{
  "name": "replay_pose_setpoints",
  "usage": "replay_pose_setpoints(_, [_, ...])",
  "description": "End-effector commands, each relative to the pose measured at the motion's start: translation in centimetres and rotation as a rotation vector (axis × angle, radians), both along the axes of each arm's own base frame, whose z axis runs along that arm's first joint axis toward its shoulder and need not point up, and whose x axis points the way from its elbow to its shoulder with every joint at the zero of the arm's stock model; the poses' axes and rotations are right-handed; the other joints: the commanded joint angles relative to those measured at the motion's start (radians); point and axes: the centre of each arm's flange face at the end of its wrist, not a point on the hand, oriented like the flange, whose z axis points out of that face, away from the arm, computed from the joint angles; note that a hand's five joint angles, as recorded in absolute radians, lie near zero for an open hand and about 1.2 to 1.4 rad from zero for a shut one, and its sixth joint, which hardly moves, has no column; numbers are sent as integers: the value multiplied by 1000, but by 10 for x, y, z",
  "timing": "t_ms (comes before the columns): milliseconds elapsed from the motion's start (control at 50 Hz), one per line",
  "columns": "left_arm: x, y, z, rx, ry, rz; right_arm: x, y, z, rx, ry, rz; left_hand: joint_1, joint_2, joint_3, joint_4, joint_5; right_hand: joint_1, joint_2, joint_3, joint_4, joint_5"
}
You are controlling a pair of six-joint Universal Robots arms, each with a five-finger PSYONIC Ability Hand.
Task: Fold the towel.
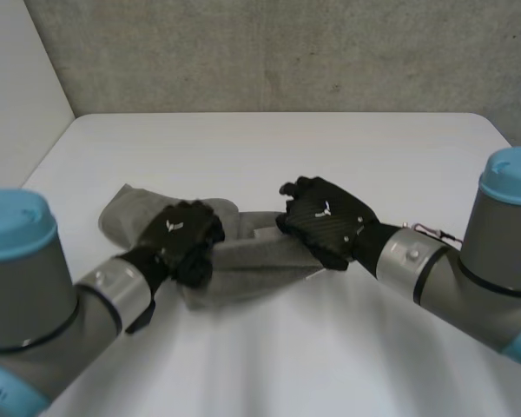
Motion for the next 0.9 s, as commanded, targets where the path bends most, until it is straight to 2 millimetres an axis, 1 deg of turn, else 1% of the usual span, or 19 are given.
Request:
replay_pose_setpoints(20, [-23,-50,17,-133,-3,-7,30,-35,20,-156,-77,-40,139,65,-48,-54,78,78,79,-47,-76,59])
replay_pose_setpoints(40, [-29,-63,29,-187,-3,-9,39,-43,42,-230,-133,-74,139,65,-48,-54,78,78,79,-47,-76,59])
replay_pose_setpoints(60, [-35,-73,48,-249,1,-12,39,-43,42,-231,-134,-75,139,65,-48,-54,78,78,79,-47,-76,59])
replay_pose_setpoints(80, [-35,-73,48,-250,1,-12,45,-51,67,-298,-208,-112,139,65,-48,-54,78,78,79,-47,-76,59])
replay_pose_setpoints(100, [-40,-80,70,-316,17,-15,48,-56,100,-375,-310,-143,139,65,-48,-54,78,78,79,-47,-76,59])
replay_pose_setpoints(120, [-44,-84,95,-385,51,-16,48,-56,100,-376,-311,-143,139,65,-48,-54,78,78,79,-47,-76,59])
replay_pose_setpoints(140, [-44,-84,95,-386,51,-16,46,-56,140,-454,-435,-166,139,65,-48,-54,78,78,79,-47,-76,59])
replay_pose_setpoints(160, [-48,-85,117,-446,84,-21,39,-52,178,-518,-569,-180,139,65,-48,-54,78,78,79,-47,-76,59])
replay_pose_setpoints(180, [-50,-81,137,-501,116,-26,38,-52,178,-518,-571,-180,139,65,-48,-54,78,78,79,-47,-76,59])
replay_pose_setpoints(200, [-50,-81,137,-501,116,-26,29,-48,207,-556,-682,-183,139,65,-48,-54,78,78,79,-47,-76,59])
replay_pose_setpoints(280, [-39,-51,208,-738,237,-22,19,-39,226,-531,-767,-162,139,65,-48,-54,78,78,79,-47,-76,59])
replay_pose_setpoints(320, [-33,-47,213,-780,253,-15,15,-38,204,-442,-692,-160,139,65,-48,-54,78,78,79,-47,-76,59])
replay_pose_setpoints(400, [-29,-46,198,-779,244,-12,14,-35,163,-307,-573,-141,139,65,-48,-54,78,78,79,-47,-76,59])
replay_pose_setpoints(540, [-18,-35,99,-471,72,-51,-18,-34,70,-207,-238,-235,139,65,-48,-54,78,78,79,-47,-76,59])
replay_pose_setpoints(560, [-18,-35,99,-471,71,-51,-18,-34,70,-207,-237,-236,139,65,-48,-54,78,78,79,-47,-76,59])
replay_pose_setpoints(640, [-12,-24,33,-282,-19,-92,-28,-14,27,-133,-91,-239,139,65,-48,-54,78,78,79,-47,-76,59])
replay_pose_setpoints(660, [-13,-17,13,-223,-40,-122,-28,-14,27,-132,-90,-239,139,65,-48,-54,78,78,79,-47,-76,59])
replay_pose_setpoints(760, [-17,-5,-24,-112,-80,-174,-32,2,4,-47,-28,-226,139,65,-48,-54,78,78,79,-47,-76,59])
replay_pose_setpoints(900, [-21,-9,-31,-100,-86,-172,-28,0,10,-55,-46,-222,139,65,-48,-54,78,78,79,-47,-76,59])
